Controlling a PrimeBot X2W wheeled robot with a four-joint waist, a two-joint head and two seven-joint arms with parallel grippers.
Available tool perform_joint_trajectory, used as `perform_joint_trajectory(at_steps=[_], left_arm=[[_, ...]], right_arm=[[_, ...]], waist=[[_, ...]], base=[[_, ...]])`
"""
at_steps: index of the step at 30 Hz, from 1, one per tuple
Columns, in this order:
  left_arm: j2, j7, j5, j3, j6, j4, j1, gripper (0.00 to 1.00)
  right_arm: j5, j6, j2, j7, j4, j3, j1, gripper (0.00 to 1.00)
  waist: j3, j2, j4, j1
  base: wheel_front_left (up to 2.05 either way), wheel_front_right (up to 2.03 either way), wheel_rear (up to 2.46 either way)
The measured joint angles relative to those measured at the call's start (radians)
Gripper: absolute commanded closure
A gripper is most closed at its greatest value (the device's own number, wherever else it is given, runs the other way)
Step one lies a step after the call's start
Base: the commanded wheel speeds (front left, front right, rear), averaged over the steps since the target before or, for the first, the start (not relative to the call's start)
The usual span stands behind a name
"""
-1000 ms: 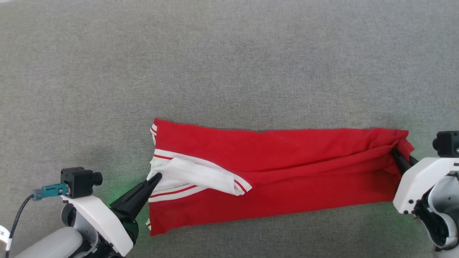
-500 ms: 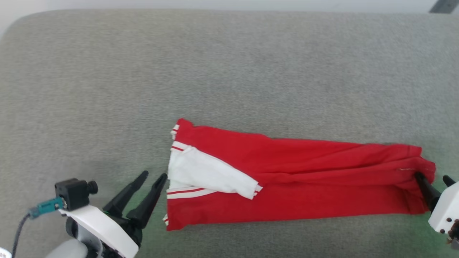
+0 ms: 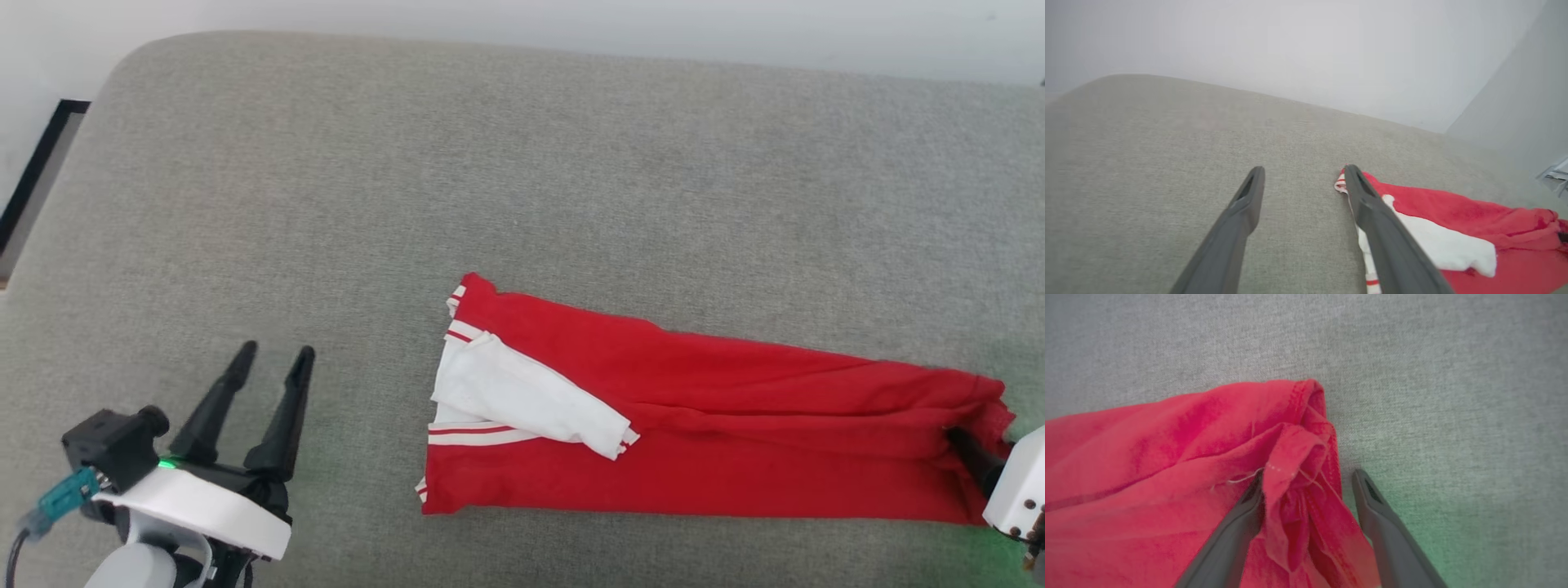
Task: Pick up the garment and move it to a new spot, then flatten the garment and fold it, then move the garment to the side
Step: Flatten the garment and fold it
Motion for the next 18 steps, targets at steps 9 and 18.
perform_joint_trajectory(at_steps=[9,18], left_arm=[[-0.098,0.0,0.281,0.152,0.0,-0.048,0.073,0.0],[-0.128,0.0,0.358,0.175,0.0,-0.049,0.088,0.0]], right_arm=[[-0.007,0.0,-0.01,0.01,0.084,-0.001,-0.028,0.04],[-0.025,0.003,-0.006,0.018,0.111,-0.009,-0.061,1.0]], waist=[[-0.008,0.0,0.021,0.0],[0.002,0.0001,0.022,0.0]], base=[[0.0,0.0,0.0],[0.0,0.0,0.0]])
